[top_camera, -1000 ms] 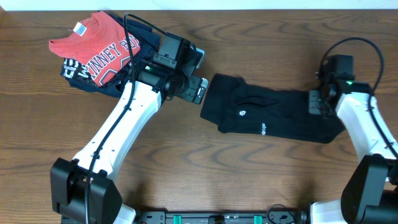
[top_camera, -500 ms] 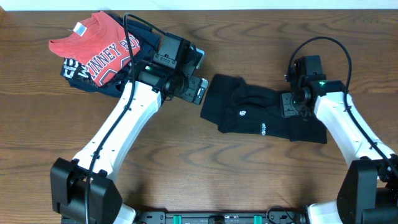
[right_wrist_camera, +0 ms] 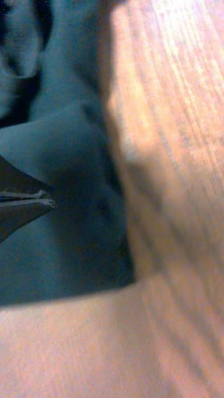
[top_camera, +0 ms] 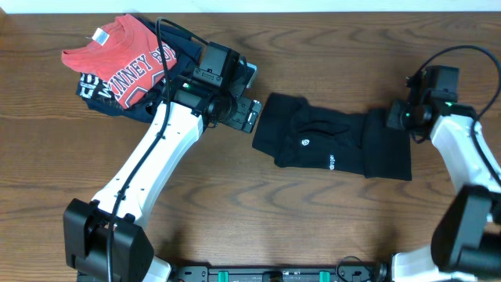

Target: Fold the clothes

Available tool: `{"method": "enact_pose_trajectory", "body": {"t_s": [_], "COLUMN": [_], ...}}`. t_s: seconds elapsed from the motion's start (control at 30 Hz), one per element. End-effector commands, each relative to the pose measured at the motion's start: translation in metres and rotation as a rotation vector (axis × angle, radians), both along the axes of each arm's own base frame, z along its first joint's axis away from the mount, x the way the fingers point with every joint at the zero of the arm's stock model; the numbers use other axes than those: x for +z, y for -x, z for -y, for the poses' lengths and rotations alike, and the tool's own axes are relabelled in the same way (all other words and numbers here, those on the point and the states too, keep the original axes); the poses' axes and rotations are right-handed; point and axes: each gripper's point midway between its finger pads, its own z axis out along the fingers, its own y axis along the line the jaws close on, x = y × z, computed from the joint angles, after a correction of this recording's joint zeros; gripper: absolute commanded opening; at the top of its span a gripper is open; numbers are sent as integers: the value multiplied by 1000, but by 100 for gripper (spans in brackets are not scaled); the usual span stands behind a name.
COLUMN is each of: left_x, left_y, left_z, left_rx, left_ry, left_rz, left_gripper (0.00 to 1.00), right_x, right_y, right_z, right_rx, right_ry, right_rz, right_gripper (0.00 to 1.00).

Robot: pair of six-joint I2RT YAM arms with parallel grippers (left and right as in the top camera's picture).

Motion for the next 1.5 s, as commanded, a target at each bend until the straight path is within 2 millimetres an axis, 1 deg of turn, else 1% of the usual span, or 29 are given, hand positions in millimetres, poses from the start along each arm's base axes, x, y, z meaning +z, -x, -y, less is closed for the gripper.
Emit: {"method": "enact_pose_trajectory", "body": {"t_s": [0.0, 0.13, 0.2, 0.27, 0.33, 0.37, 0.47, 0.5, 0.53, 0.57, 0.63, 0.8, 0.87, 0.93, 1.0, 1.07, 1.17, 1.27, 1.33, 1.37, 1.4, 1.47], "left_x": [10, 9, 8, 8, 8, 8, 8, 8, 8, 8, 7, 7, 7, 8, 8, 8, 8, 8, 7, 7, 7, 6], "left_y": [-3, 0, 1, 1, 1, 1, 1, 1, 1, 2, 3, 3, 3, 2, 2, 2, 2, 2, 3, 3, 3, 3], "left_z": [2, 1, 0, 0, 0, 0, 0, 0, 0, 0, 0, -1, -1, 0, 0, 0, 0, 0, -1, -1, -1, 0], "left_rx": [6, 6, 6, 6, 6, 6, 6, 6, 6, 6, 6, 6, 6, 7, 7, 7, 7, 7, 7, 7, 7, 10], "left_ry": [17, 13, 11, 9, 10, 9, 9, 9, 9, 8, 6, 5, 6, 7, 8, 8, 8, 8, 6, 6, 6, 7], "left_rz": [17, 6, 2, -1, -1, 0, 0, 0, -1, -3, -7, -8, -7, -5, -3, -3, -4, -5, -8, -8, -8, -12], "left_gripper": [86, 86, 86, 86, 86, 86, 86, 86, 86, 86, 86, 86, 86, 86, 86, 86, 86, 86, 86, 86, 86, 87], "right_x": [-41, -76, -79, -69, -49, -36, -3, 3, 8, 9, 5, -11, -18, -28, -37, -48, -65, -70, -65, -57, -47, -17], "right_y": [-7, -24, -30, -35, -38, -38, -27, -20, -8, 0, 23, 72, 84, 94, 99, 98, 96, 97, 95, 93, 89, 77], "right_z": [-17, -25, -23, -19, -13, -10, -3, -4, -6, -8, -17, -40, -45, -50, -56, -60, -56, -61, -65, -68, -72, -79], "right_rx": [-53, -64, -63, -51, -26, -12, -22, -20, -13, -2, 12, 59, 63, 74, 88, 104, 76, 73, 100, 125, 154, 213], "right_ry": [-118, -189, -205, -229, -254, -266, -304, -310, -308, -306, -323, -366, -369, -357, -354, -341, -286, -287, -302, -321, -340, -377], "right_rz": [-60, -52, -31, 7, 60, 89, 118, 107, 77, 53, -37, -255, -305, -336, -339, -318, -286, -281, -270, -254, -229, -144], "right_gripper": [1, 1, 1, 1, 3, 4, 7, 8, 9, 11, 13, 13, 13, 12, 12, 10, 10, 11, 12, 12, 12, 13]}}
